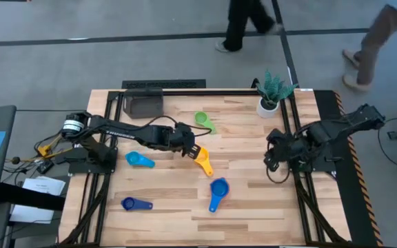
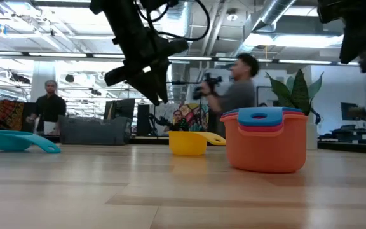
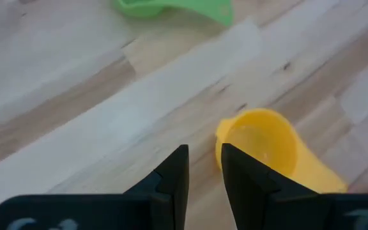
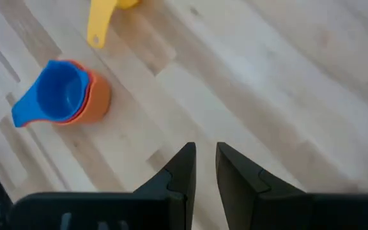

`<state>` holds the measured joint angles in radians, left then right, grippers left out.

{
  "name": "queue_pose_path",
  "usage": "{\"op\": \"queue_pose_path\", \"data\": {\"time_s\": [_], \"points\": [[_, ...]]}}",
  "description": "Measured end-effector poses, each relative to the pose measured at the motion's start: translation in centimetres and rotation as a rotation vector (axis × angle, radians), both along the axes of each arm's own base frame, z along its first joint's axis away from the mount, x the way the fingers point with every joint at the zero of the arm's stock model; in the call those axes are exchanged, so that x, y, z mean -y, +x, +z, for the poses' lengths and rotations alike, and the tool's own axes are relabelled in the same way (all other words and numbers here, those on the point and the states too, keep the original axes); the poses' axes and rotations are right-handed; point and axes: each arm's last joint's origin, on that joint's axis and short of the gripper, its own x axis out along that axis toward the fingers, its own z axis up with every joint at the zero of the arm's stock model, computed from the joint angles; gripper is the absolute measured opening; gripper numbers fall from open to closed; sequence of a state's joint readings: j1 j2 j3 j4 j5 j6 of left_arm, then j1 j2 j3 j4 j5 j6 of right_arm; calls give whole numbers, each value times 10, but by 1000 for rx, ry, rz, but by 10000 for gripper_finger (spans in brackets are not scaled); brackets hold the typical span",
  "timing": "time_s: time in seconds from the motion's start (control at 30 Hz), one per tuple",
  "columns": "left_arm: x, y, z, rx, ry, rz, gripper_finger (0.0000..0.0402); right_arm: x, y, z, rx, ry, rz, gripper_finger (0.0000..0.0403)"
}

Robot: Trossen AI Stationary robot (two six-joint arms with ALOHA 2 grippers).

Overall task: Nest measuring cups in basket
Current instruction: Stack the yellow measuring cup on top of the blue measuring cup

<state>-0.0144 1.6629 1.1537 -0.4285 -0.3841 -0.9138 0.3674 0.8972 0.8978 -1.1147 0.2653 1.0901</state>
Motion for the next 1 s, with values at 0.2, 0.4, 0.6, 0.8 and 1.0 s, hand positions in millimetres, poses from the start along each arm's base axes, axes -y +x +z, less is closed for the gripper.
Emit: {"op": "queue_pose_path", "data": {"time_s": [0.2, 0.4, 0.6, 0.8, 1.0], "points": [[-2, 9, -11, 33, -36, 45, 80, 20, -12, 3, 37, -57, 28, 85], [-1, 16, -27, 36, -91, 109, 80, 31, -25, -16, 19, -7, 42, 85], [-10, 17, -34, 10, -88, 132, 80, 38, -36, -35, 15, 19, -58, 85], [-20, 19, -37, 0, -115, 88, 80, 41, -35, -44, 73, 68, -166, 85], [-19, 19, -37, -6, -175, 22, 80, 41, -30, -44, 105, 88, -188, 85]]}}
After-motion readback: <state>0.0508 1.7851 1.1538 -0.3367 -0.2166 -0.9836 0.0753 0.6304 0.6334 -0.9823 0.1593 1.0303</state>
